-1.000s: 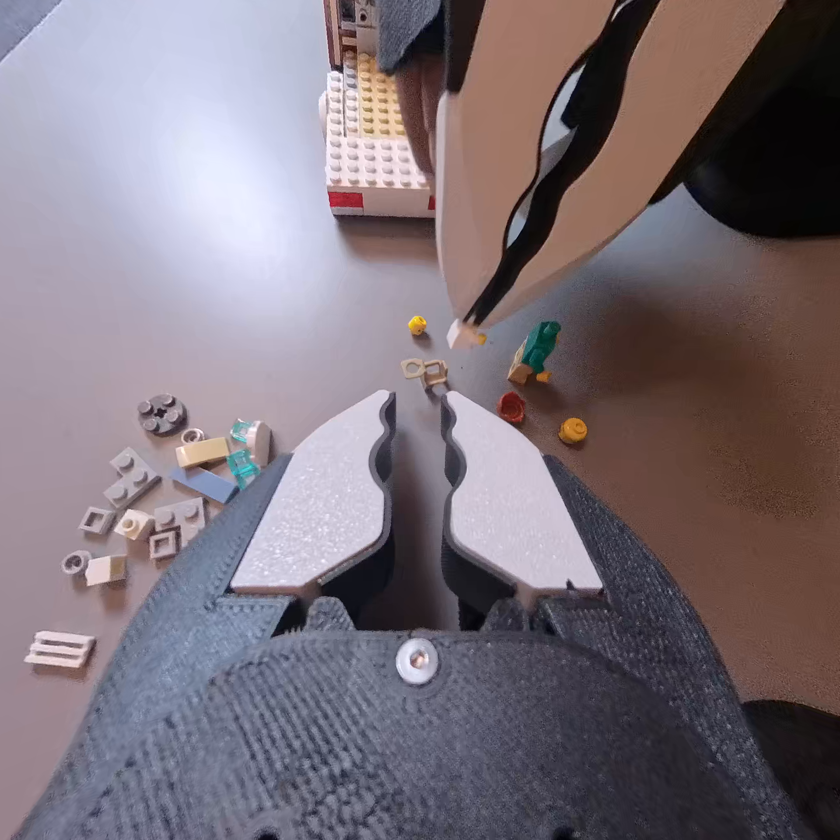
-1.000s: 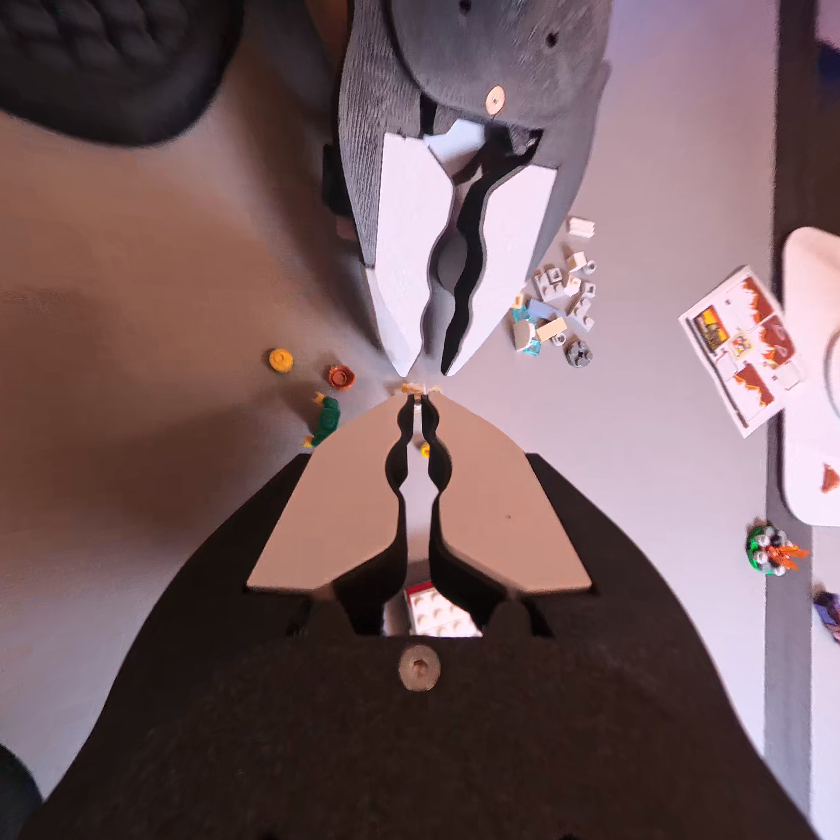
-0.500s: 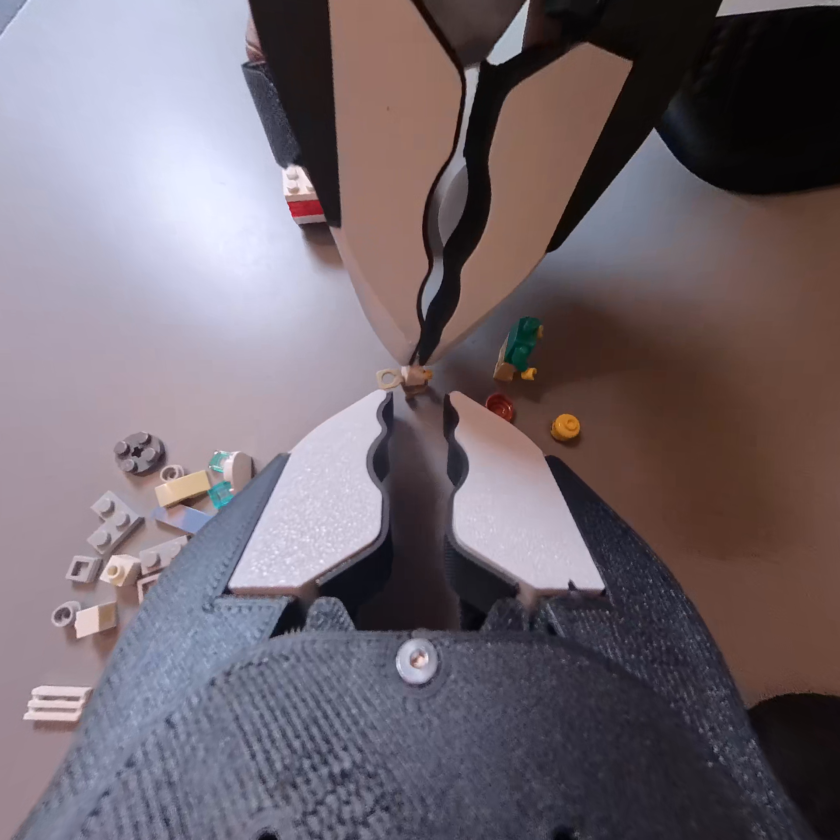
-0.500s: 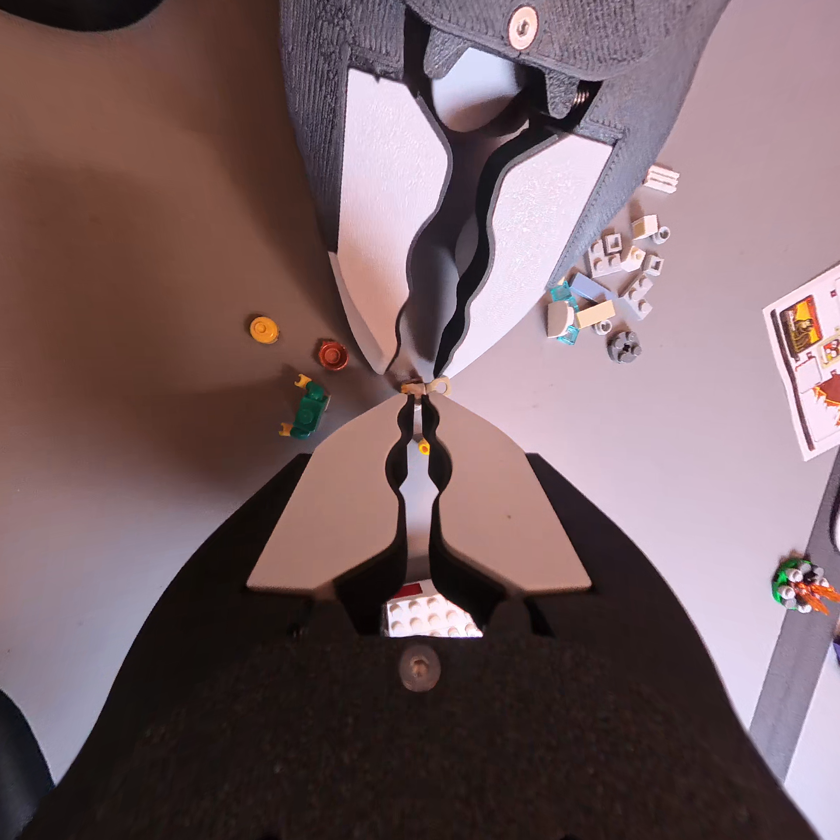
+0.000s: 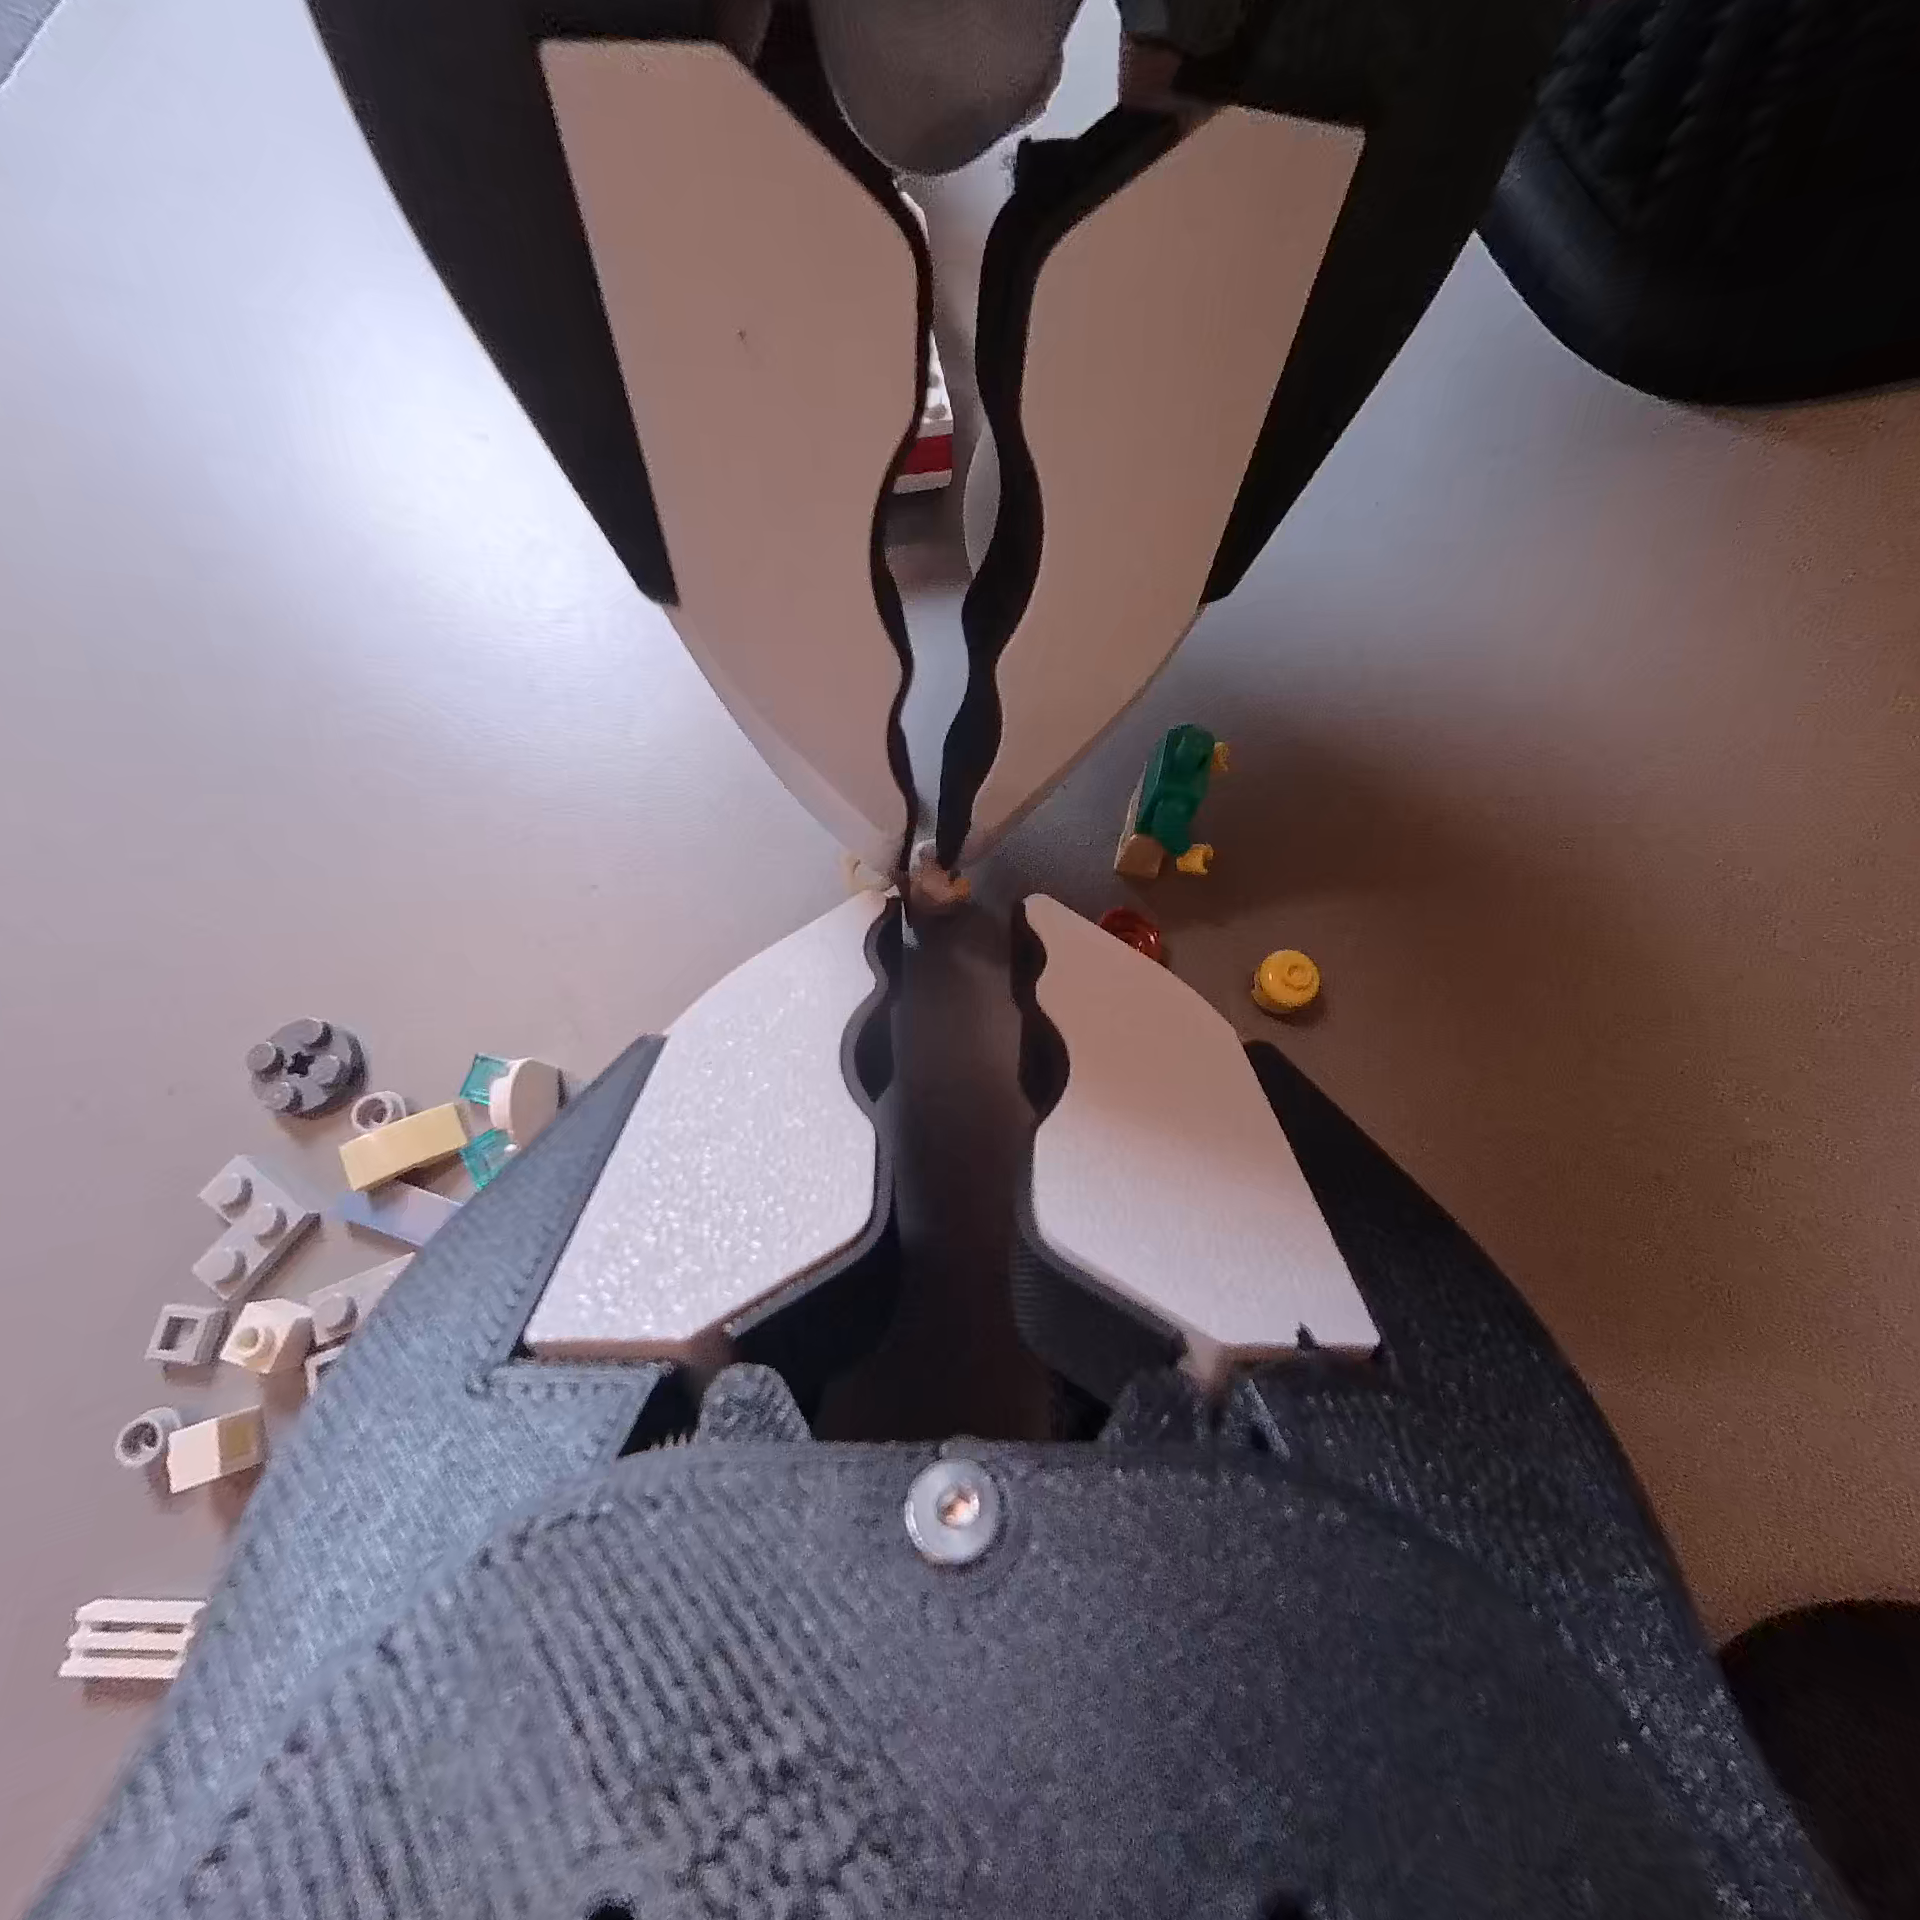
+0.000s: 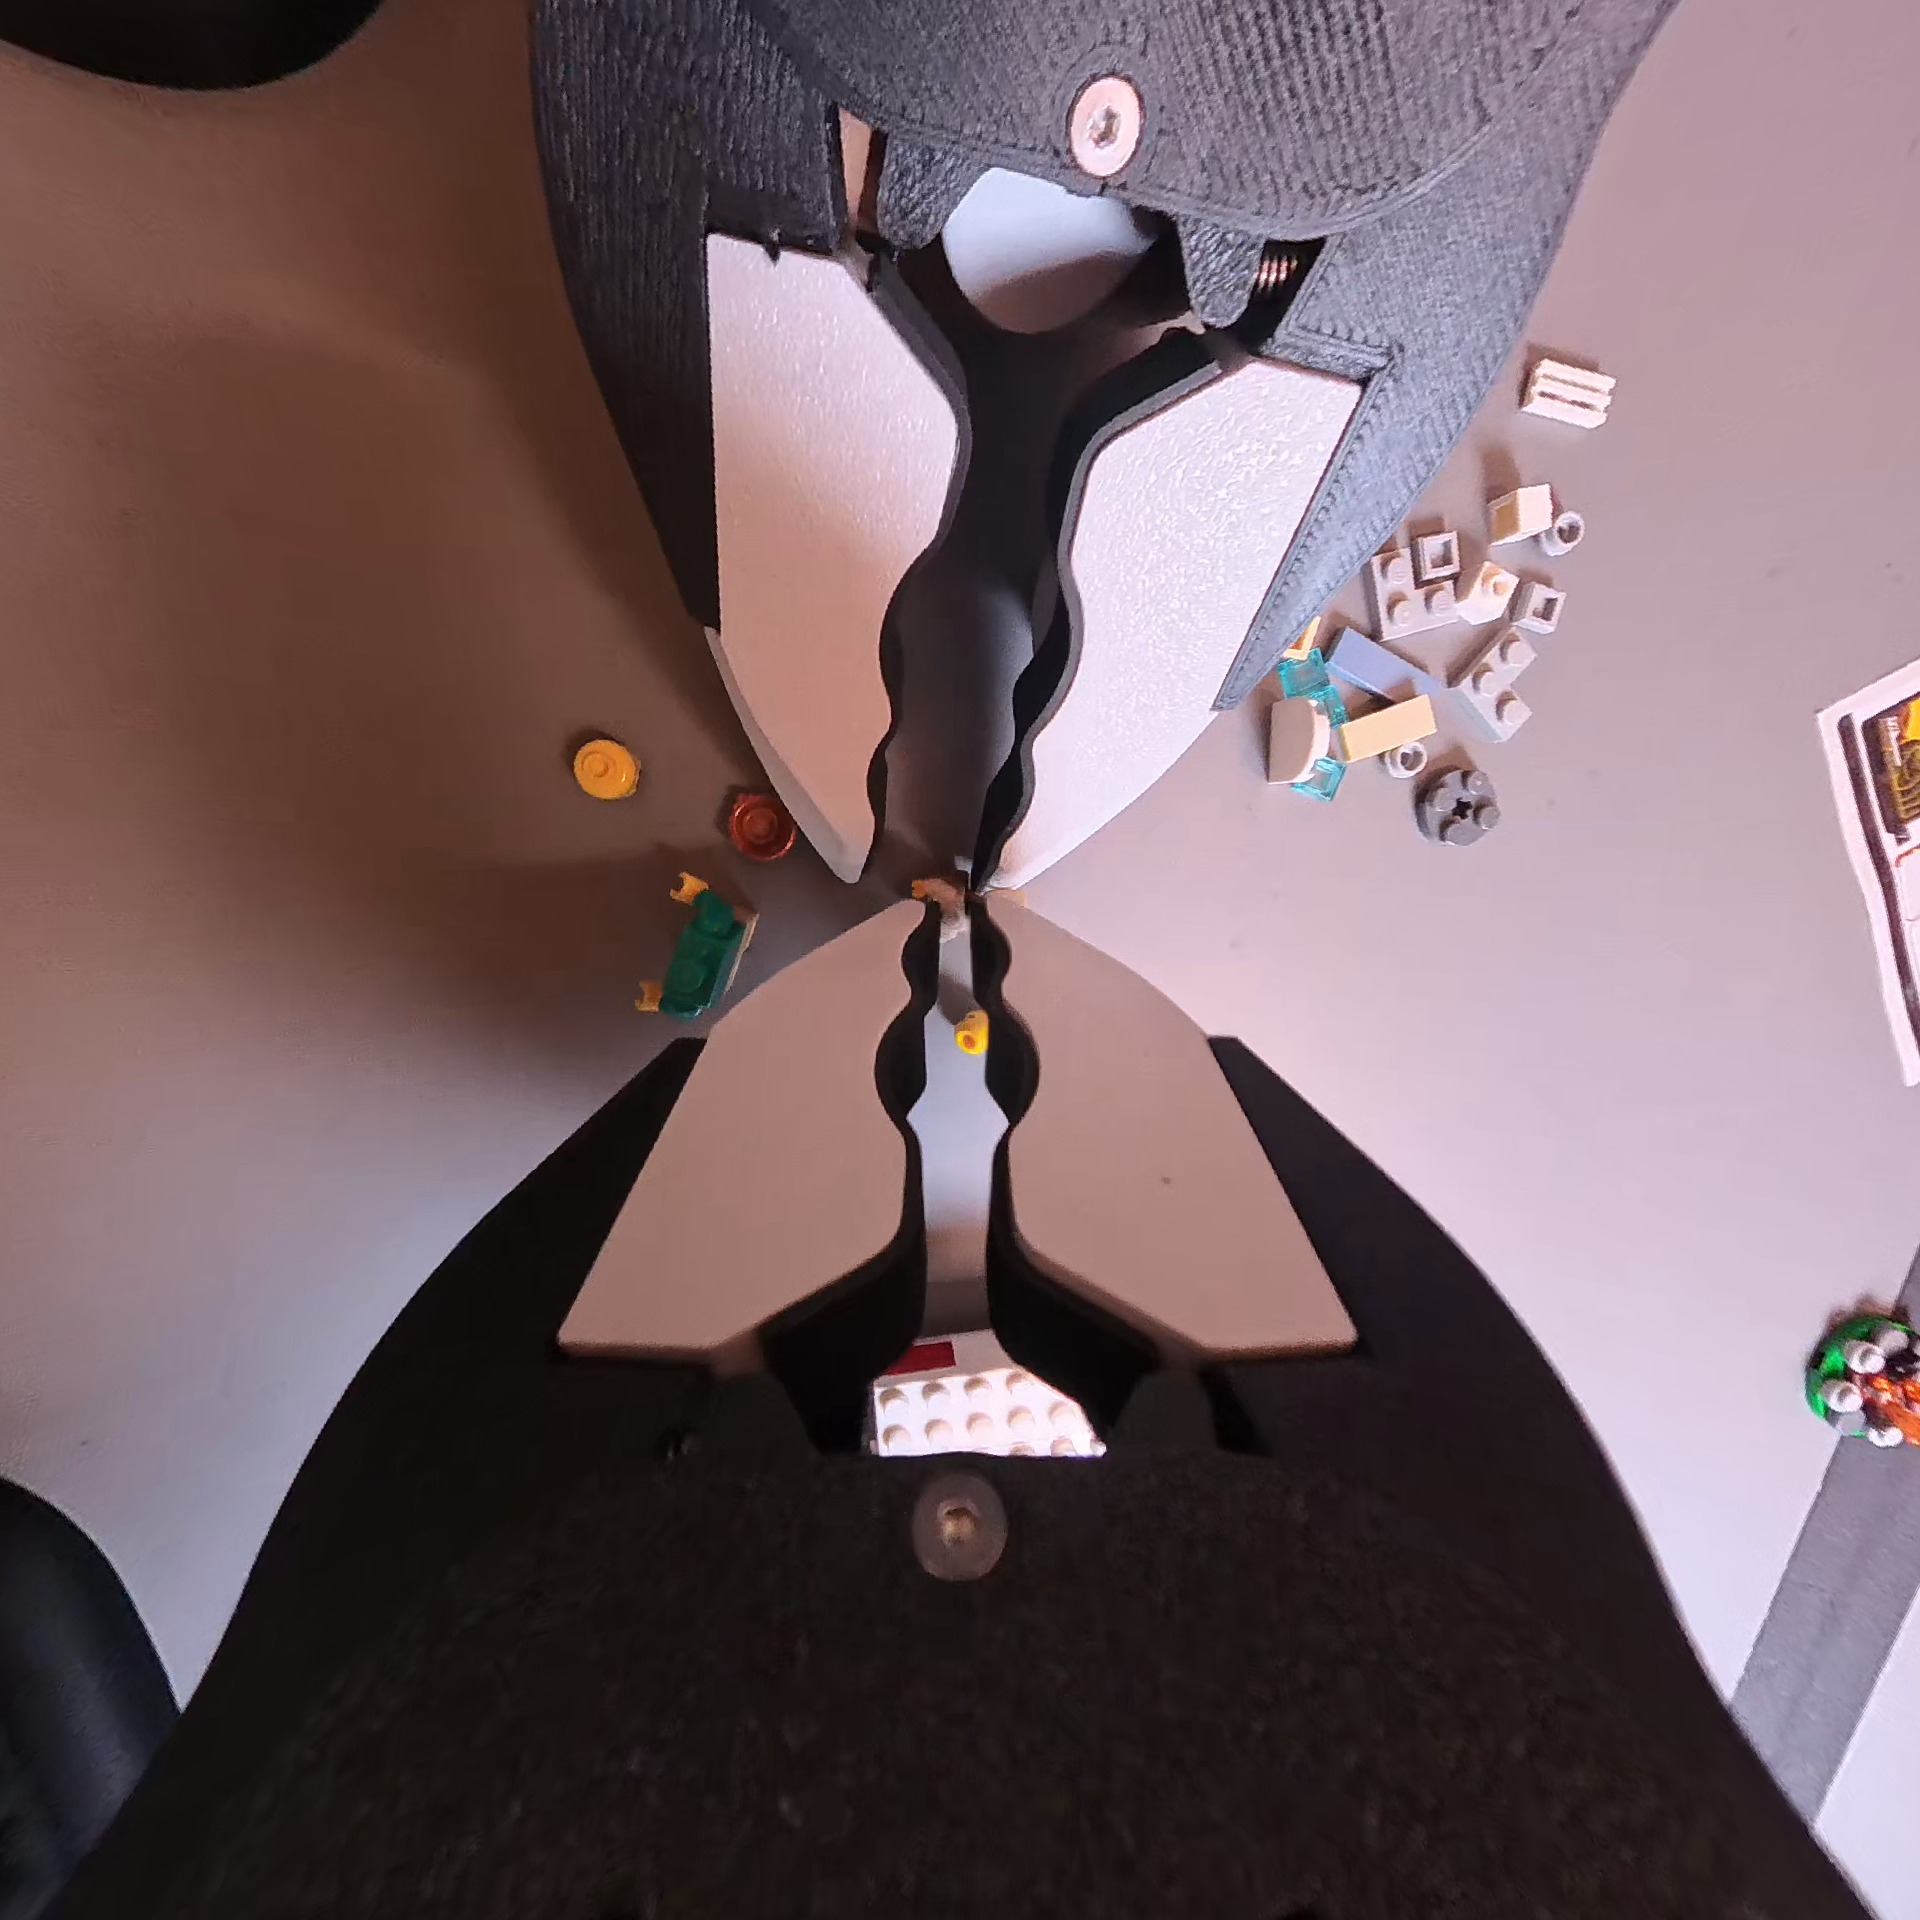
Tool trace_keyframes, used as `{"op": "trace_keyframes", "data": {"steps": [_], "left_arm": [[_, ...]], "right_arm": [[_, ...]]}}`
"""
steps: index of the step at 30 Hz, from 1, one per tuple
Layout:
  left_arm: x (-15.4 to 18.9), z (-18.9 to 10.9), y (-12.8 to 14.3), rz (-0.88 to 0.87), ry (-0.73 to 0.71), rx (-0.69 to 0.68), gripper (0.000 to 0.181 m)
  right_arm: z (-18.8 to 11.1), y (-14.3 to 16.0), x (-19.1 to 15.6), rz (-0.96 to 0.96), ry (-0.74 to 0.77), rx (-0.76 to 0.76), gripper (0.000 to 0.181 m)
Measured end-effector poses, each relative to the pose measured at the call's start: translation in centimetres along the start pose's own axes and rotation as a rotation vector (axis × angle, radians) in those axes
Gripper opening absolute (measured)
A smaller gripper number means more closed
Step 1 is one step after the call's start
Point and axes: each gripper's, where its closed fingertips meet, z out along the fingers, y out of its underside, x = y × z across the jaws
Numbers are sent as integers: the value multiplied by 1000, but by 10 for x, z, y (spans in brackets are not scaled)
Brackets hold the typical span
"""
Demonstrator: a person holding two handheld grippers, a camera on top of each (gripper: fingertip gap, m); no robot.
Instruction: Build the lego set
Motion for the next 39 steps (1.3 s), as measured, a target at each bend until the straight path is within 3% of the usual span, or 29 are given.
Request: {"op": "trace_keyframes", "data": {"steps": [15,39], "left_arm": [[0,0,0,-3,-3,-2,21],[-1,2,-1,-12,-5,-3,19]], "right_arm": [[-2,-1,0,29,26,55,0],[1,0,-1,145,-75,127,0]]}}
